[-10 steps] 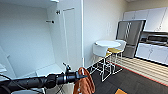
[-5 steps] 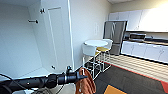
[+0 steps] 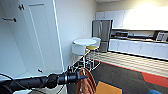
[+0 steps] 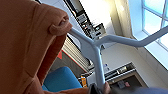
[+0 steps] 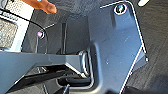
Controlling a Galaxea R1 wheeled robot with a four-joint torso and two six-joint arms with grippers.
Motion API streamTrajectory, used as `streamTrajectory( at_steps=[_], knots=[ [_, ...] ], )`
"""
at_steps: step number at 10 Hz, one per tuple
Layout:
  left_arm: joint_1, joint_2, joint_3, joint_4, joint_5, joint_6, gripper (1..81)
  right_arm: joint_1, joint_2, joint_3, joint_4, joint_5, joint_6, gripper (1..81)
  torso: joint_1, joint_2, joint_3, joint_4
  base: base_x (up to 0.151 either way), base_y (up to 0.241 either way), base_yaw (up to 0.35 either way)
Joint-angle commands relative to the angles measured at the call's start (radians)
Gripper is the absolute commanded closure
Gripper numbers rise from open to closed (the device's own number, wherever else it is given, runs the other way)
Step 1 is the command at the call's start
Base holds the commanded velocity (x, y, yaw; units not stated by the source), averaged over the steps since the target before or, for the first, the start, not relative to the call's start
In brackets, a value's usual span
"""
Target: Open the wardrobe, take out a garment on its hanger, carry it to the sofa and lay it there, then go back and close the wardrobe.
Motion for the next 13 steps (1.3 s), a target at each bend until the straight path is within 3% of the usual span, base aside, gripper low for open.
streamTrajectory(
  at_steps=[1, 2, 3, 6, 13],
  knots=[
    [-0.169, -0.009, 0.04, 0.033, -0.09, 0.011, 81.1, 0.028, -0.014, 0.002, 0.005, -0.038, 0.004, 1.0, 0.0, 0.0, -0.092, 0.0, 0.0, 0.0, -0.336],
    [-0.169, -0.009, 0.045, 0.033, -0.091, 0.011, 81.1, 0.028, -0.014, 0.001, 0.005, -0.038, 0.005, 1.0, 0.0, -0.001, -0.098, 0.0, 0.0, 0.0, -0.337],
    [-0.169, -0.009, 0.047, 0.033, -0.091, 0.011, 81.1, 0.03, -0.014, 0.001, 0.005, -0.038, 0.005, 1.0, 0.0, -0.001, -0.06, 0.0, 0.0, 0.0, -0.337],
    [-0.169, -0.007, 0.051, 0.033, -0.091, 0.011, 81.1, 0.028, -0.014, -0.001, 0.003, -0.038, 0.007, 1.0, 0.001, 0.0, -0.092, 0.0, 0.0, 0.0, -0.337],
    [-0.169, -0.004, 0.057, 0.034, -0.091, 0.011, 81.1, 0.028, -0.013, -0.004, 0.006, -0.011, 0.007, 1.0, 0.001, 0.0, -0.091, 0.0, 0.0, 0.0, -0.338]
  ],
)
